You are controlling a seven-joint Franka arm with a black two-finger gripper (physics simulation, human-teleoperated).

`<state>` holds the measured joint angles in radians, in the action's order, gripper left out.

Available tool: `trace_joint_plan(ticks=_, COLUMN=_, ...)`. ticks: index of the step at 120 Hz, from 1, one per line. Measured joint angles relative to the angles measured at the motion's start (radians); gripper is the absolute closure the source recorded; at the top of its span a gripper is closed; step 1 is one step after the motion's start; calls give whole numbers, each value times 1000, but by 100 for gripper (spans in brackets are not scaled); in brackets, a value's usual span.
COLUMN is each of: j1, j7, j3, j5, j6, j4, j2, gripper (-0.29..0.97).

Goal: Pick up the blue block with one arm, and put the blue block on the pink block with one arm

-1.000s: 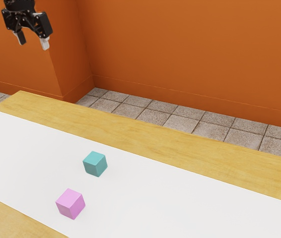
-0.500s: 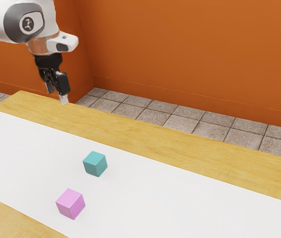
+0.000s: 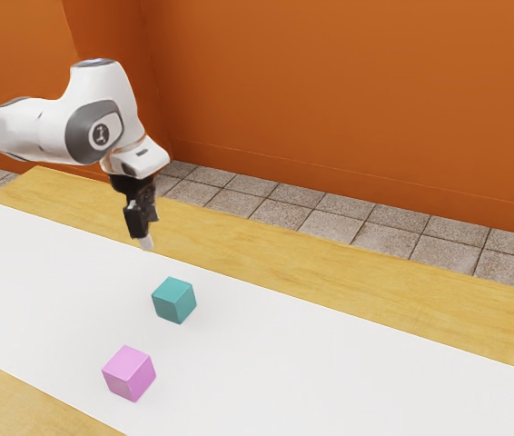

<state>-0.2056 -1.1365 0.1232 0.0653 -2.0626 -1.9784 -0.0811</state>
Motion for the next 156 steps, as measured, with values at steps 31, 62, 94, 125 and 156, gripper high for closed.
trace_joint_plan(ticks=31, j1=-21, j7=-228, j3=73, j5=4, j6=-123, j4=-1, j2=-115, gripper=0)
trace_joint_plan(ticks=62, j1=-50, j7=-380, j3=73, j5=-2, j6=-164, j4=-92, j2=-127, gripper=1)
trace_joint_plan(ticks=94, j1=-56, j7=-481, j3=72, j5=-4, j6=-244, j4=-103, j2=-181, gripper=1)
trace_joint_plan(ticks=125, j1=-56, j7=-541, j3=72, j5=-3, j6=-320, j4=-91, j2=-277, gripper=1)
trace_joint_plan(ticks=156, j1=-55, j7=-579, j3=74, j5=2, j6=-353, j4=-84, j2=-296, gripper=27)
